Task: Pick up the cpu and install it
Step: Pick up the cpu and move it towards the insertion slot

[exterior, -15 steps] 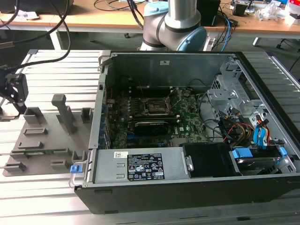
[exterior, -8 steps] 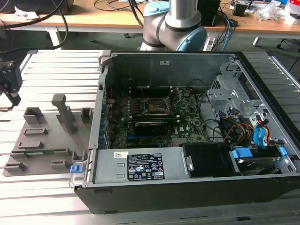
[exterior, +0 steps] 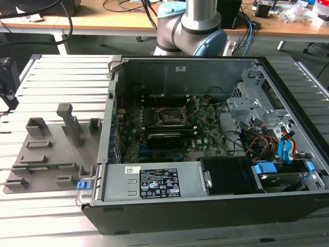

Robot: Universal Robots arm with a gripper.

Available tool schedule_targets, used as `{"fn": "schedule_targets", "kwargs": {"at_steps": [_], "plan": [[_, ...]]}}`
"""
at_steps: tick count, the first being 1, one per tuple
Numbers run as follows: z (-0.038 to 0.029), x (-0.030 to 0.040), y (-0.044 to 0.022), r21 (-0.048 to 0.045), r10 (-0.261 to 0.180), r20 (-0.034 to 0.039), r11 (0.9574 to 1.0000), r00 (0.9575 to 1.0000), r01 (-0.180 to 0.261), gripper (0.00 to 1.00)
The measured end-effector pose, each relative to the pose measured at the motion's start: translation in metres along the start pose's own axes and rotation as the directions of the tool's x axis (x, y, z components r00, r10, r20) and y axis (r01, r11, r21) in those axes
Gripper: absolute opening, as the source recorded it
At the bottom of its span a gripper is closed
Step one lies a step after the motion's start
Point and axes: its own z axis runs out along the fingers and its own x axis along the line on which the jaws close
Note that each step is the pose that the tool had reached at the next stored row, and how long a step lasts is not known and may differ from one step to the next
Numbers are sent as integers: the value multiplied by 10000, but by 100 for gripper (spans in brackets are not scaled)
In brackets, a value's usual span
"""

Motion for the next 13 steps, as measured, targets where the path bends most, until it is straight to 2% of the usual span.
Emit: {"fn": "schedule_targets", "kwargs": {"at_steps": [5,7,9,10,13], "plan": [[-144,-4,-4,0,0,0,10000,10000,0,55],[-238,-7,-6,0,0,0,10000,10000,0,55],[-295,-8,-7,0,0,1,10000,10000,0,55],[-351,-9,-9,0,-1,1,10000,10000,1,55],[-451,-12,-11,0,0,1,10000,10000,0,55]]}}
